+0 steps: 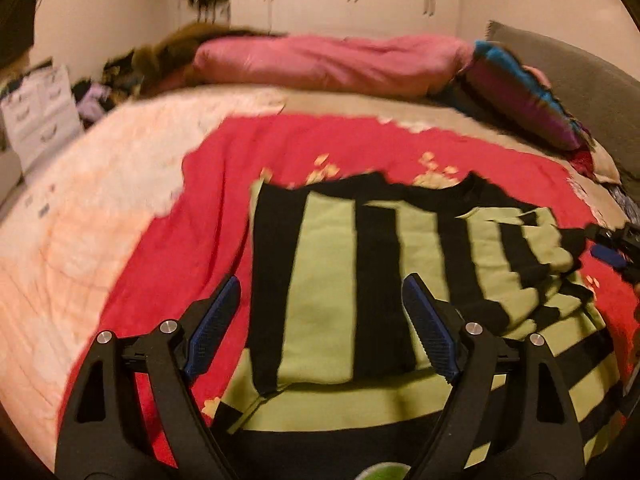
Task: Fold small clothes
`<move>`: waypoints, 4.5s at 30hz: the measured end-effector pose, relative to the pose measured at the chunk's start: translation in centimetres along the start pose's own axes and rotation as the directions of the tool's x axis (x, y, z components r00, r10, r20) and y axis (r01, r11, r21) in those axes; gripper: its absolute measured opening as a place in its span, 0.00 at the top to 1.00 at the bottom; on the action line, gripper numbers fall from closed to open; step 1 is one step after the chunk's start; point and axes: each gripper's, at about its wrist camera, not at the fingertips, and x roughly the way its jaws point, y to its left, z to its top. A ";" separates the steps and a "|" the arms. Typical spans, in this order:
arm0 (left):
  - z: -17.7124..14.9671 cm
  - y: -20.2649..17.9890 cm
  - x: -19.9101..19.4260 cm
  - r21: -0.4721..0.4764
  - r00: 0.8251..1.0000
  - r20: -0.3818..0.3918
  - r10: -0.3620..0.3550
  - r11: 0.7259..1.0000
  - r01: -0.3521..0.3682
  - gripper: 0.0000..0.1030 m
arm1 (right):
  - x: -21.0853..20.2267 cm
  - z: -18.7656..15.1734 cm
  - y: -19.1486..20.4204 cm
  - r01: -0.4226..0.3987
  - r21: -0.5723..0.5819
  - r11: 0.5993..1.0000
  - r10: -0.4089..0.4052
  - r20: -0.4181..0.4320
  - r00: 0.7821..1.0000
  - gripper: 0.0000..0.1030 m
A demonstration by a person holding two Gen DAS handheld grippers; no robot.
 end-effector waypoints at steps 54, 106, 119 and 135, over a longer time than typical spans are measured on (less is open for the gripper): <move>-0.4 -0.8 -0.4 0.033 0.998 -0.060 0.014 0.999 -0.012 0.09 | -1.1 -0.9 3.2 0.029 -0.098 0.995 -0.037 -0.077 0.996 0.06; -4.5 1.3 -9.8 0.027 0.989 -0.067 0.133 0.991 -0.132 0.09 | -11.1 -6.2 1.0 0.036 -0.226 0.974 -0.065 -0.126 0.990 0.06; -5.5 5.3 -11.9 -0.022 0.983 -0.131 0.132 0.990 -0.136 0.09 | -11.9 -9.8 1.1 0.024 -0.298 0.954 -0.089 -0.206 0.974 0.06; -9.0 7.7 -12.8 -0.046 0.950 -0.305 0.063 0.996 -0.081 0.09 | -12.8 -14.0 -1.0 0.023 -0.322 0.946 -0.131 -0.318 0.939 0.06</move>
